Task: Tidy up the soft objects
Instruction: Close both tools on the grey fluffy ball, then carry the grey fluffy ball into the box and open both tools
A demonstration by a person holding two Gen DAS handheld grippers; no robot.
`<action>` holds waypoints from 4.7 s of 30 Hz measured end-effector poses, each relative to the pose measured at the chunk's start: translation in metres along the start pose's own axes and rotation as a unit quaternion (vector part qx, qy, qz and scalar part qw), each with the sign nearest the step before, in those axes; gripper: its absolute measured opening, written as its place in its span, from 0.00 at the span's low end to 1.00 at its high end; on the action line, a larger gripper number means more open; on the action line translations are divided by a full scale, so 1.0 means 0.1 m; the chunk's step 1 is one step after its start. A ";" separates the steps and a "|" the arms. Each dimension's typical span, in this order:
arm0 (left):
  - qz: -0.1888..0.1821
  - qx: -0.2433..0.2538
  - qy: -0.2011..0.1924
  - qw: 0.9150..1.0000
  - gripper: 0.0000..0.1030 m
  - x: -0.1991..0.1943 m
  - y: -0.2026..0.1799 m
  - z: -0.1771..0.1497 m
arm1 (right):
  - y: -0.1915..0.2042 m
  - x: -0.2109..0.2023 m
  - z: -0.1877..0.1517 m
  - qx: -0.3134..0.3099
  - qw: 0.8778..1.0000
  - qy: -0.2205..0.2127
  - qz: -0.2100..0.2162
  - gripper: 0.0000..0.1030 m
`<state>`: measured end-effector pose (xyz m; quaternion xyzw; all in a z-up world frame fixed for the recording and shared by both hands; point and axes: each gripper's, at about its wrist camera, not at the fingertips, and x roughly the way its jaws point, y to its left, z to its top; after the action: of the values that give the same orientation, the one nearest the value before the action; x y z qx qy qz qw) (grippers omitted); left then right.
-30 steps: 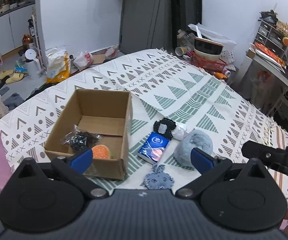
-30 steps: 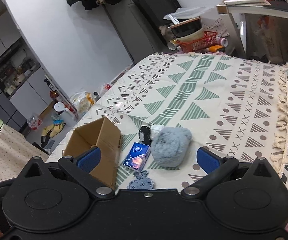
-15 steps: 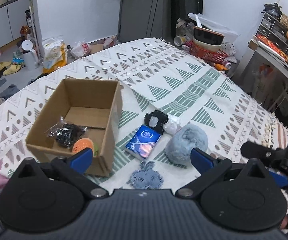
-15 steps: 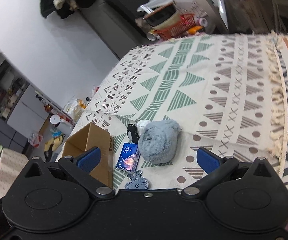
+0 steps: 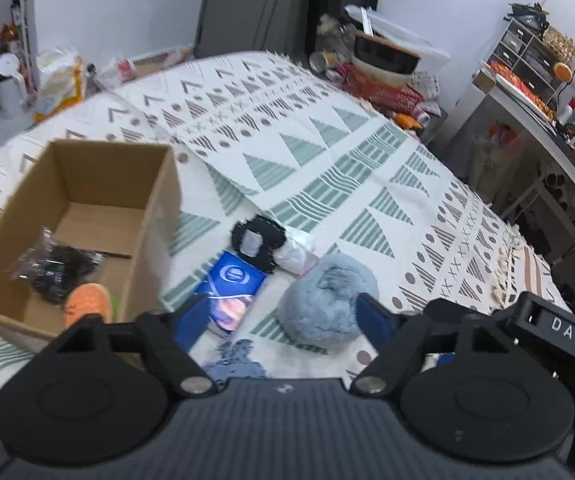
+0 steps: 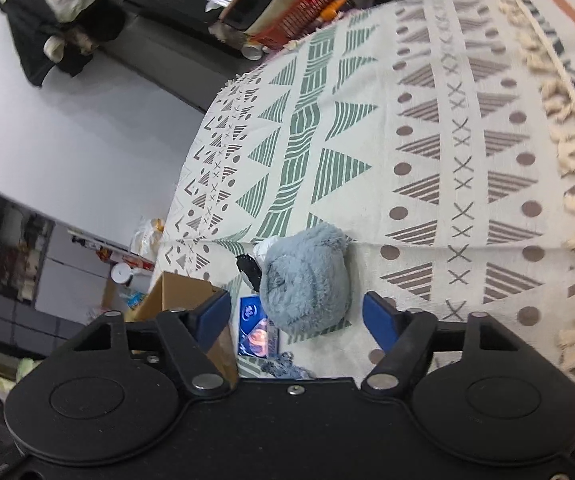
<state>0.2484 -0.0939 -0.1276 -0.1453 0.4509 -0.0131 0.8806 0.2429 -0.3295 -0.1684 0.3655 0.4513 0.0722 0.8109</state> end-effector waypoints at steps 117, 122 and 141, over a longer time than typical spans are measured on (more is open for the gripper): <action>-0.066 -0.195 0.075 0.976 0.18 0.15 2.19 0.88 | 2.12 1.45 -0.74 -0.124 0.988 0.064 -0.070 0.29; -0.054 -0.193 0.084 0.976 0.20 0.21 2.18 0.88 | 2.10 1.48 -0.73 -0.123 0.987 0.074 -0.076 0.31; -0.014 -0.115 0.038 0.993 0.61 -0.44 2.05 0.85 | 2.17 0.74 -0.83 -0.210 0.975 0.053 -0.055 0.51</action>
<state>0.2678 0.1301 -0.1010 -0.2513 0.4802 0.0206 0.8402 0.2669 -0.0961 -0.1028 0.1577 0.4879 0.1399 0.8470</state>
